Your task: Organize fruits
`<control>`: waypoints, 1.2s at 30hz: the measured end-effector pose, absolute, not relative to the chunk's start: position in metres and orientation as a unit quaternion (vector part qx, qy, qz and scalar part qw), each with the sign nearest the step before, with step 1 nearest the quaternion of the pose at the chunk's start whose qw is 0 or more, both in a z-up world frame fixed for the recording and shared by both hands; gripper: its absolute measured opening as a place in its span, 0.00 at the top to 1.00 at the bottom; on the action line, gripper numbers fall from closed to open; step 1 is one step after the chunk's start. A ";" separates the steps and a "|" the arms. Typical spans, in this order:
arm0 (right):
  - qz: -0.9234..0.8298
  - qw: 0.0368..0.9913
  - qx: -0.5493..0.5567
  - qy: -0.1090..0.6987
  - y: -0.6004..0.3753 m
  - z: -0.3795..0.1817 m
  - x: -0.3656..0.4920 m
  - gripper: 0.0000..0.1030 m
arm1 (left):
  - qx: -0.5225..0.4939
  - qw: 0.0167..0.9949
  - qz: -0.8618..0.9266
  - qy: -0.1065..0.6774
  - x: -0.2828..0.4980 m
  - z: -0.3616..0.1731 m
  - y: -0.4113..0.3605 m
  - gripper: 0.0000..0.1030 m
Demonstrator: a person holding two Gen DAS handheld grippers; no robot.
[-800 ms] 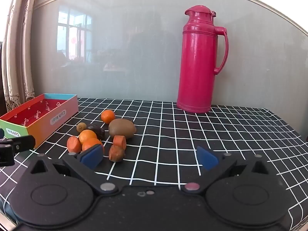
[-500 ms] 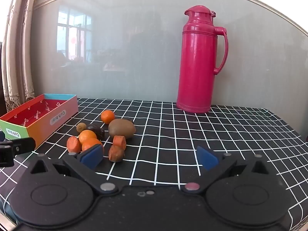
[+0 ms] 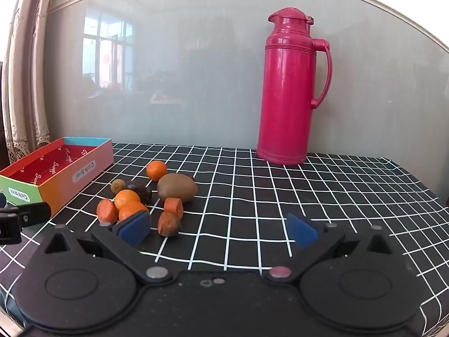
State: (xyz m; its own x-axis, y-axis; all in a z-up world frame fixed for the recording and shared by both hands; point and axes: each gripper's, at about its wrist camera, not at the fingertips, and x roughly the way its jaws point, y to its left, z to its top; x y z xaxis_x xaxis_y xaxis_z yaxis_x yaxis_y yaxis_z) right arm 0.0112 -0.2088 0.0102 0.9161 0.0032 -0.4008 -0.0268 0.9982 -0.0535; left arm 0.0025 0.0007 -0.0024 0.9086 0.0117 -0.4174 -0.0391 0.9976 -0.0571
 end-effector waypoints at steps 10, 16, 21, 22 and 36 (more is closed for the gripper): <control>0.008 0.978 -0.029 0.204 -0.209 0.010 0.011 0.00 | -0.022 0.977 0.008 0.214 0.003 -0.002 -0.001 0.00; 0.008 0.978 -0.029 0.204 -0.209 0.010 0.011 0.00 | -0.019 0.977 0.007 0.212 0.002 -0.002 -0.002 0.00; 0.008 0.978 -0.030 0.204 -0.209 0.011 0.010 0.00 | -0.018 0.977 0.005 0.212 0.002 -0.002 -0.003 0.00; 0.008 0.979 -0.029 0.204 -0.209 0.011 0.010 0.00 | -0.018 0.977 0.006 0.212 0.002 -0.002 -0.002 0.00; 0.008 0.978 -0.029 0.204 -0.209 0.011 0.010 0.00 | -0.018 0.977 0.005 0.211 0.001 -0.002 -0.002 0.00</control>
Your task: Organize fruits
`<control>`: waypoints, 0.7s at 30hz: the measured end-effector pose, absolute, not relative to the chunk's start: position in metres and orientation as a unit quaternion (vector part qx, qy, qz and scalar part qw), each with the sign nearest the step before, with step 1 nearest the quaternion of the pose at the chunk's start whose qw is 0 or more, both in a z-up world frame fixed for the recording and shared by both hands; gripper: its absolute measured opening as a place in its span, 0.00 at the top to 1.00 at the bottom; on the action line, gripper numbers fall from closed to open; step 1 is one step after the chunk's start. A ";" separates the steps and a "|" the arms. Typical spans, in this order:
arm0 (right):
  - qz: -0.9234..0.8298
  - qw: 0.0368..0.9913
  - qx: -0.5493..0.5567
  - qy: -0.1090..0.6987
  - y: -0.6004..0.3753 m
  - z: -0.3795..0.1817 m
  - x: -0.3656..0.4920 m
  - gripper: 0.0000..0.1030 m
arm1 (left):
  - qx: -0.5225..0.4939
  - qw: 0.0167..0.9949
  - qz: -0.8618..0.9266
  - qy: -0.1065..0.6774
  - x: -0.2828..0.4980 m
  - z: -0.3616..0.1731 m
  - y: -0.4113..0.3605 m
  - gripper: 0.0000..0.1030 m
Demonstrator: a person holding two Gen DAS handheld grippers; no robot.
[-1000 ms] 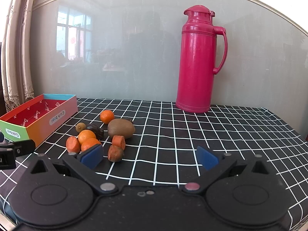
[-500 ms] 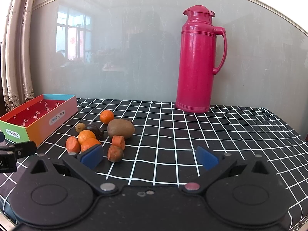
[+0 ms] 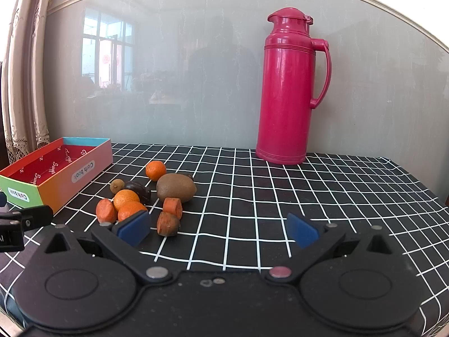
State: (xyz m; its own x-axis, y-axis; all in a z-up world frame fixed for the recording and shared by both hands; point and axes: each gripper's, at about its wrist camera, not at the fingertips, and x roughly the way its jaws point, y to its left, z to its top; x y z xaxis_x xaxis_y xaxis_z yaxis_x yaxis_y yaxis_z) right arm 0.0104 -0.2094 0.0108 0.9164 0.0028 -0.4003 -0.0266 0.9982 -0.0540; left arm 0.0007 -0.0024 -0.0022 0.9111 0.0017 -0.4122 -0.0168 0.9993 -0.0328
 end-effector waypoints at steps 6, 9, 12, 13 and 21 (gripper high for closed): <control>0.008 0.979 -0.030 0.204 -0.209 0.011 0.010 0.00 | -0.017 0.977 0.004 0.211 0.000 -0.002 -0.002 0.00; 0.008 0.979 -0.029 0.204 -0.209 0.011 0.011 0.00 | -0.017 0.977 0.004 0.211 0.001 -0.001 -0.002 0.00; 0.008 0.979 -0.030 0.204 -0.209 0.011 0.010 0.00 | -0.017 0.977 0.003 0.211 0.001 -0.001 -0.002 0.00; 0.008 0.979 -0.030 0.204 -0.209 0.011 0.011 0.00 | -0.017 0.977 0.003 0.212 0.001 -0.001 -0.002 0.00; 0.008 0.979 -0.030 0.204 -0.209 0.010 0.010 0.00 | -0.018 0.977 0.003 0.211 0.001 -0.002 -0.002 0.00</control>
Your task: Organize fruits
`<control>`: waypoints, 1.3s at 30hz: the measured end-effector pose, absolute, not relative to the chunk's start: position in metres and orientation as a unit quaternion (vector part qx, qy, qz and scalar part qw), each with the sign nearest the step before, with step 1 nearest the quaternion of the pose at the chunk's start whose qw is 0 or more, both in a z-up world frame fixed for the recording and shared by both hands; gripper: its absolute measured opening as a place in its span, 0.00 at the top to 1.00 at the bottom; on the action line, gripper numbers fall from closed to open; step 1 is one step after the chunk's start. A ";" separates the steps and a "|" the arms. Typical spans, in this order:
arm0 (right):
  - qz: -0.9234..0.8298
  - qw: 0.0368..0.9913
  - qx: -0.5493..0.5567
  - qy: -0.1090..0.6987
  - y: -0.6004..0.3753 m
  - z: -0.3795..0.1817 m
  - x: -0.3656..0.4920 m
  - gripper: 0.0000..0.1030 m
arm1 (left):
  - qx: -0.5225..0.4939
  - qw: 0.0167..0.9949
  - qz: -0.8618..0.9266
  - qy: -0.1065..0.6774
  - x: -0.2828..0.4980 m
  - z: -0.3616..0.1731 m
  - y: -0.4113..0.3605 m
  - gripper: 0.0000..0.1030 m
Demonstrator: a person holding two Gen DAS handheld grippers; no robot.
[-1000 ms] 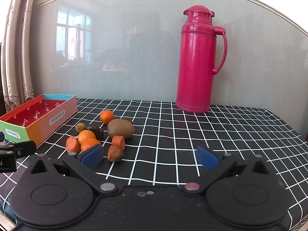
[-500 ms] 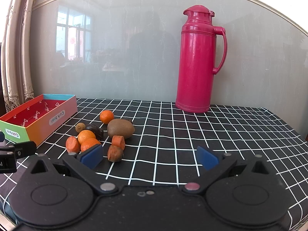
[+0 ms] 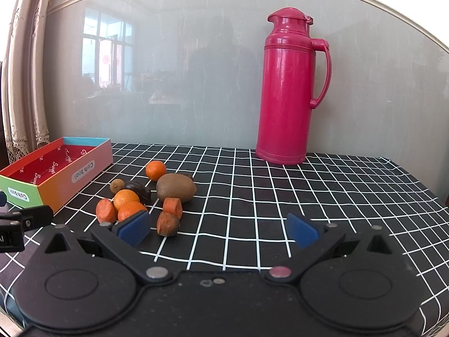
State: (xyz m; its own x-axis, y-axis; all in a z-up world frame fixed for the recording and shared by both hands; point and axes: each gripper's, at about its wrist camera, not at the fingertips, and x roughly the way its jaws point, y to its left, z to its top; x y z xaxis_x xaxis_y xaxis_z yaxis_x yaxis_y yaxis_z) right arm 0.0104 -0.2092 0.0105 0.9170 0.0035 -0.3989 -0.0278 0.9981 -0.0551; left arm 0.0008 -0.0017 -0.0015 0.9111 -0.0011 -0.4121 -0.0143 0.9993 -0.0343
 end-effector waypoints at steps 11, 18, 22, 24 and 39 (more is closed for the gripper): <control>0.008 0.979 -0.031 0.203 -0.209 0.010 0.011 0.00 | -0.016 0.977 0.002 0.211 0.001 -0.002 -0.002 0.00; 0.004 0.979 -0.028 0.202 -0.211 0.010 0.010 0.00 | -0.015 0.975 -0.016 0.223 0.007 -0.003 -0.006 0.00; -0.003 0.979 -0.030 0.202 -0.212 0.010 0.008 0.00 | -0.001 0.973 -0.038 0.230 0.014 -0.005 -0.015 0.00; -0.008 0.979 -0.028 0.204 -0.214 0.010 0.010 0.00 | 0.020 0.972 -0.032 0.233 0.018 -0.007 -0.025 0.00; -0.067 0.973 0.023 0.220 -0.241 0.006 0.033 0.00 | -0.003 0.965 -0.076 0.253 0.054 -0.020 -0.055 0.00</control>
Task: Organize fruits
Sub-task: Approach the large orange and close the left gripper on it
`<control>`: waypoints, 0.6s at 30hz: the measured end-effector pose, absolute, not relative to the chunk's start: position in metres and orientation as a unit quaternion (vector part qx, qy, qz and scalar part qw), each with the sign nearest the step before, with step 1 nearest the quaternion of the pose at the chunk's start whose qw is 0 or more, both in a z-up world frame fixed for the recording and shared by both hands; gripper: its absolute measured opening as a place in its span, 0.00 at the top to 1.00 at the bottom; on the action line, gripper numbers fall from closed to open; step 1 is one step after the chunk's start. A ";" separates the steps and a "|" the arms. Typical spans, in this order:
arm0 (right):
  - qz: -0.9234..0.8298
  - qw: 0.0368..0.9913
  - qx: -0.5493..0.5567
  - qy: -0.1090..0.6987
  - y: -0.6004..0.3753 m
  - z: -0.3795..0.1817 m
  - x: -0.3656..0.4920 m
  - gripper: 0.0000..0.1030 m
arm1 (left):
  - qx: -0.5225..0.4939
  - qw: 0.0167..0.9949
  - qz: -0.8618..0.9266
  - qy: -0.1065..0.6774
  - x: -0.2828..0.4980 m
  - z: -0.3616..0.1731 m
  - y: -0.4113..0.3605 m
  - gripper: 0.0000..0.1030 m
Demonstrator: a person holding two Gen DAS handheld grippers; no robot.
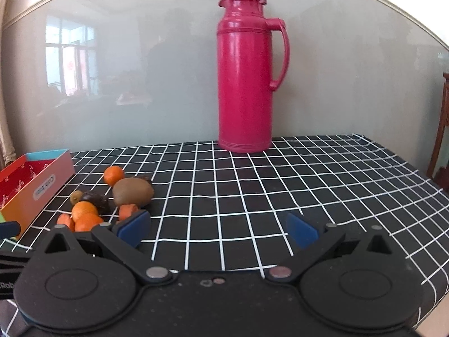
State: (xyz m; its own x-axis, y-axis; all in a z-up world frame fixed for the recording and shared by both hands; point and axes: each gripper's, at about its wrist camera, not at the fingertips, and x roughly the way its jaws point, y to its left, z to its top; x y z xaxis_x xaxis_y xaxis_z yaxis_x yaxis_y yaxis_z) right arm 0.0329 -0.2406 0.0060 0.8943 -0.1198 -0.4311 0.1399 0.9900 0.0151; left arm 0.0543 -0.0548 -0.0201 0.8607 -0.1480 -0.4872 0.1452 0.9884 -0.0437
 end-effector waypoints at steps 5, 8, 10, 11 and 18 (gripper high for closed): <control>-0.072 0.970 0.025 0.229 -0.242 0.002 0.047 0.00 | -0.004 0.960 -0.075 0.269 0.072 -0.029 -0.067 0.00; -0.077 0.968 0.024 0.236 -0.243 -0.001 0.054 0.00 | -0.002 0.959 -0.076 0.275 0.080 -0.031 -0.072 0.04; -0.079 0.967 0.030 0.240 -0.246 -0.002 0.057 0.00 | 0.002 0.956 -0.078 0.284 0.085 -0.032 -0.073 0.45; -0.081 0.966 0.033 0.242 -0.248 -0.003 0.058 0.00 | -0.002 0.953 -0.080 0.292 0.088 -0.034 -0.073 0.46; -0.081 0.964 0.041 0.249 -0.251 -0.009 0.071 0.00 | -0.011 0.949 -0.075 0.305 0.105 -0.041 -0.076 0.45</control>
